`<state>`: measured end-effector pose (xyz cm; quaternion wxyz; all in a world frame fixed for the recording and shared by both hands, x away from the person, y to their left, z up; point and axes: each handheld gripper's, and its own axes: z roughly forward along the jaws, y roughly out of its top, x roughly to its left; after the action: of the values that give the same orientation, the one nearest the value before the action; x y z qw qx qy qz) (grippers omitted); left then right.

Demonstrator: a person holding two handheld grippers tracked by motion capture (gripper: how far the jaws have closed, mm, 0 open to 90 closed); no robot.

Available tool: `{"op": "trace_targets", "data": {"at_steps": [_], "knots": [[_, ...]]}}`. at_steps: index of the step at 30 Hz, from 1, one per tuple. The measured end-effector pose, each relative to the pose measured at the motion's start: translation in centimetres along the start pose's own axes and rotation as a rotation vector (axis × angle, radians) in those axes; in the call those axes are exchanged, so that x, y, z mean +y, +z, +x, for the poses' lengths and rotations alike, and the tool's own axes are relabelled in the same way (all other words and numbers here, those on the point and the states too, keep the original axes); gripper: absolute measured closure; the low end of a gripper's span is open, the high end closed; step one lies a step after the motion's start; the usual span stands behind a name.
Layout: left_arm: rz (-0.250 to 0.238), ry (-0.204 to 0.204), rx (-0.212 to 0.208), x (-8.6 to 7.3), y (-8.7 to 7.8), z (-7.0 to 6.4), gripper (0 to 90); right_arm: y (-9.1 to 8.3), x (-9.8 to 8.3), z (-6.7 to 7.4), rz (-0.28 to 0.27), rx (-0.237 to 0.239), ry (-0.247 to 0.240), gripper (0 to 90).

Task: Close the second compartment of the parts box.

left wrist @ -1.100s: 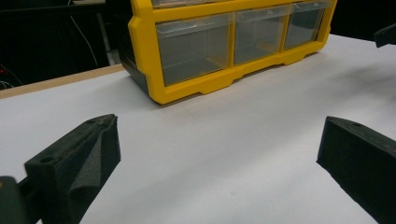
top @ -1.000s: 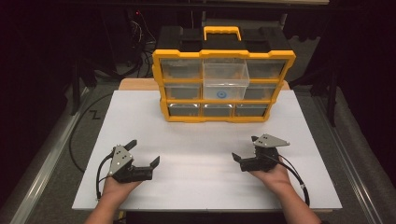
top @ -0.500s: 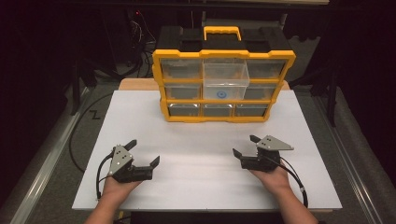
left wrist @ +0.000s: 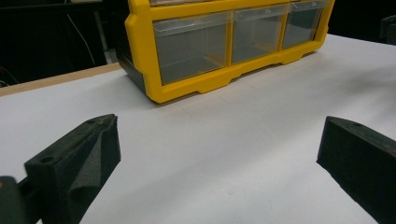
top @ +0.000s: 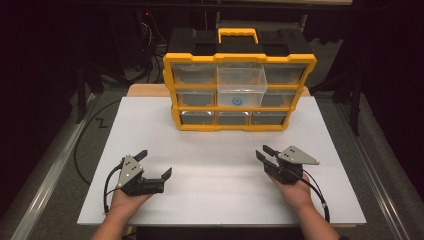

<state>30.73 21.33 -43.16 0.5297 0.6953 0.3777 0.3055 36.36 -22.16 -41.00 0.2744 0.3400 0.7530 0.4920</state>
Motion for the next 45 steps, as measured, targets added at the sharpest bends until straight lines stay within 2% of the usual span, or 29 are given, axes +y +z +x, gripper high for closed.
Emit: {"op": "trace_targets", "data": {"at_steps": [11, 23, 27, 33, 45], "knots": [[-0.003, -0.001, 0.010, 0.1, -0.1, 0.0, 0.0, -0.4, 0.1, 0.2, -0.025, -0.008, -0.006, 90.0], [-0.001, 0.008, 0.005, 0.1, 0.0, -0.2, 0.0, 0.5, 0.5, 0.6, -0.040, 0.010, -0.024, 90.0], [-0.002, 0.009, 0.003, 0.2, -0.1, -0.2, 0.0, 1.1, 1.0, 0.6, -0.045, 0.011, -0.014, 90.0], [-0.006, 0.004, 0.007, 0.2, -0.1, -0.1, 0.0, 1.8, 2.0, 0.9, -0.069, 0.016, -0.027, 90.0], [-0.009, 0.007, 0.002, 0.2, -0.2, -0.1, 0.0, 2.4, 4.1, 1.5, -0.115, 0.024, -0.027, 90.0]]}}
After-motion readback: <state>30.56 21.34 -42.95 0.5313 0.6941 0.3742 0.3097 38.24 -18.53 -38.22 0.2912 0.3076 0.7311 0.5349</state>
